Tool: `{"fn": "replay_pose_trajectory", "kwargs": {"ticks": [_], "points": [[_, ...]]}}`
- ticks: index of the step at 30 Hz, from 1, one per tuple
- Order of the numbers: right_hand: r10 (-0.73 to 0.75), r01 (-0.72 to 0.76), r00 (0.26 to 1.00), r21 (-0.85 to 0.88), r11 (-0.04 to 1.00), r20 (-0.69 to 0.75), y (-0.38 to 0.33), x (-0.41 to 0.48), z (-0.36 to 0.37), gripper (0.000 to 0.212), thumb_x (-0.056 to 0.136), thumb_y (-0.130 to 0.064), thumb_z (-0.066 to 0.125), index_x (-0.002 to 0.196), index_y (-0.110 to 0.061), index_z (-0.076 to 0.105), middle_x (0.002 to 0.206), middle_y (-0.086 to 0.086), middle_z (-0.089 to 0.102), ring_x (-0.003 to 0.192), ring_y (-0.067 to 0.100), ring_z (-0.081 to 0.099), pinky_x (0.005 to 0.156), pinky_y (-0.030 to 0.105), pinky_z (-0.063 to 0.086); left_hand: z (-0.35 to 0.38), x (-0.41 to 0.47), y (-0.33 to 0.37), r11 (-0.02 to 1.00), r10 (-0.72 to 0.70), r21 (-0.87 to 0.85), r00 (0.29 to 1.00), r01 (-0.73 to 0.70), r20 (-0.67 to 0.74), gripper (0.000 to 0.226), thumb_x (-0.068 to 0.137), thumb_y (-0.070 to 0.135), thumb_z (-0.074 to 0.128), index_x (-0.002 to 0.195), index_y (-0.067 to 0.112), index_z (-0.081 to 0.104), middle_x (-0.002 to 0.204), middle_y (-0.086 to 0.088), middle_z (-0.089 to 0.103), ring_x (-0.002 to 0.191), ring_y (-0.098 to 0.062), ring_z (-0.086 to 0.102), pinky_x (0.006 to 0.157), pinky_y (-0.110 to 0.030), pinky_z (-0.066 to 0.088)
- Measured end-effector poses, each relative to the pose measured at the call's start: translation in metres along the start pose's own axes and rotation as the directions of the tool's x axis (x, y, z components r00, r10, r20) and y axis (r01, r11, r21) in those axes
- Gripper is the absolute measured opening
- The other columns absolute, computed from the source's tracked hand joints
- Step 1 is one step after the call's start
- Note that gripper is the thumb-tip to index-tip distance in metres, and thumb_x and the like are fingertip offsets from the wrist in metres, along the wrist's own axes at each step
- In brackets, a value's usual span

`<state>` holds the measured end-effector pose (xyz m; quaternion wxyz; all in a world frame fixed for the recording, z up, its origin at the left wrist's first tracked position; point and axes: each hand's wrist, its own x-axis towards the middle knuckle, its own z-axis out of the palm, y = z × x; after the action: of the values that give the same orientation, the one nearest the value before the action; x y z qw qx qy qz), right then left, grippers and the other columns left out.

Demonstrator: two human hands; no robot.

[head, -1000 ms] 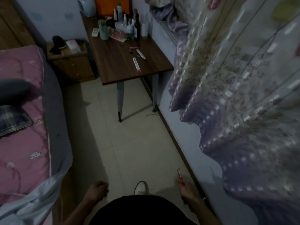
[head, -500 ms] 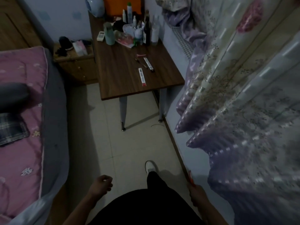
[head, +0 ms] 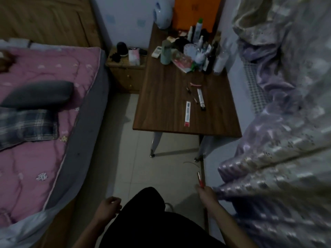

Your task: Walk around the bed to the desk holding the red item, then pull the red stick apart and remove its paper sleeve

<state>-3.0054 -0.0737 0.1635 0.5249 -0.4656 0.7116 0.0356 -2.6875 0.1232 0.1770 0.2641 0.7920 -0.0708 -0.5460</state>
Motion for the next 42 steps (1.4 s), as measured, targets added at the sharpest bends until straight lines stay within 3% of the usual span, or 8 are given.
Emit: {"fn": "replay_pose_trajectory", "kwargs": {"ticks": [4, 12, 21, 24, 28, 33, 38, 42], "points": [[-0.044, 0.044, 0.999, -0.007, 0.999, 0.005, -0.056, 0.034, -0.006, 0.039, 0.096, -0.039, 0.055, 0.064, -0.019, 0.051, 0.061, 0.004, 0.054, 0.06, 0.023, 0.052, 0.06, 0.031, 0.037, 0.001, 0.016, 0.023, 0.998, -0.041, -0.049, 0.999, 0.039, -0.034, 0.021, 0.1, 0.01, 0.048, 0.097, -0.007, 0.061, 0.075, -0.018, 0.057, 0.067, -0.024, 0.049, 0.062, -0.031, 0.035], [-0.004, 0.004, 1.0, 0.022, 1.0, 0.016, -0.134, 0.092, -0.015, 0.044, 0.096, -0.035, 0.058, 0.058, -0.017, 0.047, 0.054, 0.005, 0.045, 0.057, 0.022, 0.045, 0.062, 0.033, 0.031, -0.013, 0.082, 0.111, 0.999, -0.012, -0.04, 0.997, 0.009, -0.077, 0.017, 0.098, 0.005, 0.05, 0.09, -0.004, 0.062, 0.07, -0.017, 0.056, 0.059, -0.021, 0.048, 0.057, -0.028, 0.032], [-0.027, 0.02, 0.998, 0.11, 0.994, 0.056, -0.218, 0.125, -0.028, 0.03, 0.101, -0.026, 0.051, 0.082, -0.01, 0.067, 0.078, 0.014, 0.061, 0.073, 0.022, 0.059, 0.068, 0.032, 0.04, -0.021, 0.182, 0.241, 0.974, 0.12, 0.184, 0.991, -0.13, 0.065, 0.016, 0.095, 0.02, 0.058, 0.09, 0.01, 0.069, 0.068, -0.007, 0.071, 0.058, -0.018, 0.062, 0.057, -0.027, 0.046], [-0.035, 0.032, 0.999, 0.161, 0.986, 0.015, -0.244, 0.133, -0.031, 0.035, 0.099, -0.037, 0.054, 0.077, -0.014, 0.068, 0.075, 0.007, 0.064, 0.074, 0.023, 0.063, 0.069, 0.032, 0.042, -0.008, 0.195, 0.287, 0.942, 0.197, 0.249, 0.971, -0.226, 0.136, 0.017, 0.094, 0.024, 0.059, 0.084, 0.014, 0.07, 0.064, -0.002, 0.07, 0.055, -0.014, 0.062, 0.057, -0.027, 0.046], [-0.019, 0.012, 1.0, 0.268, 0.963, 0.024, -0.281, 0.145, -0.03, 0.041, 0.099, -0.048, 0.049, 0.101, -0.013, 0.071, 0.08, 0.004, 0.067, 0.075, 0.019, 0.065, 0.067, 0.031, 0.047, 0.012, 0.192, 0.346, 0.862, 0.283, 0.355, 0.925, -0.36, 0.252, 0.02, 0.091, 0.032, 0.062, 0.08, 0.02, 0.073, 0.068, 0.004, 0.074, 0.059, -0.001, 0.068, 0.056, -0.018, 0.05], [-0.082, 0.068, 0.995, 0.216, 0.974, 0.053, -0.326, 0.154, -0.028, 0.049, 0.097, -0.06, 0.041, 0.083, -0.02, 0.066, 0.067, -0.003, 0.06, 0.062, 0.013, 0.059, 0.058, 0.028, 0.044, 0.045, 0.183, 0.397, 0.737, 0.367, 0.417, 0.833, -0.532, 0.415, 0.013, 0.093, 0.026, 0.059, 0.088, 0.02, 0.07, 0.08, -0.005, 0.075, 0.073, -0.012, 0.068, 0.073, -0.031, 0.053], [-0.145, 0.106, 0.981, 0.272, 0.957, 0.127, -0.355, 0.159, -0.022, 0.034, 0.093, -0.05, 0.058, 0.082, -0.018, 0.063, 0.055, -0.008, 0.059, 0.048, 0.007, 0.055, 0.048, 0.022, 0.041, 0.058, 0.178, 0.417, 0.73, 0.37, 0.369, 0.787, -0.575, 0.493, 0.012, 0.089, 0.03, 0.062, 0.09, 0.023, 0.071, 0.085, 0.001, 0.076, 0.075, -0.006, 0.068, 0.078, -0.031, 0.054], [-0.182, 0.132, 0.962, 0.236, 0.963, 0.203, -0.366, 0.158, -0.016, 0.022, 0.092, -0.041, 0.065, 0.099, -0.021, 0.066, 0.081, -0.003, 0.073, 0.066, 0.007, 0.069, 0.057, 0.02, 0.049, 0.053, 0.175, 0.423, 0.683, 0.368, 0.384, 0.747, -0.621, 0.554, 0.015, 0.085, 0.035, 0.066, 0.098, 0.03, 0.072, 0.092, 0.01, 0.076, 0.082, 0.002, 0.07, 0.076, -0.019, 0.053]]}}
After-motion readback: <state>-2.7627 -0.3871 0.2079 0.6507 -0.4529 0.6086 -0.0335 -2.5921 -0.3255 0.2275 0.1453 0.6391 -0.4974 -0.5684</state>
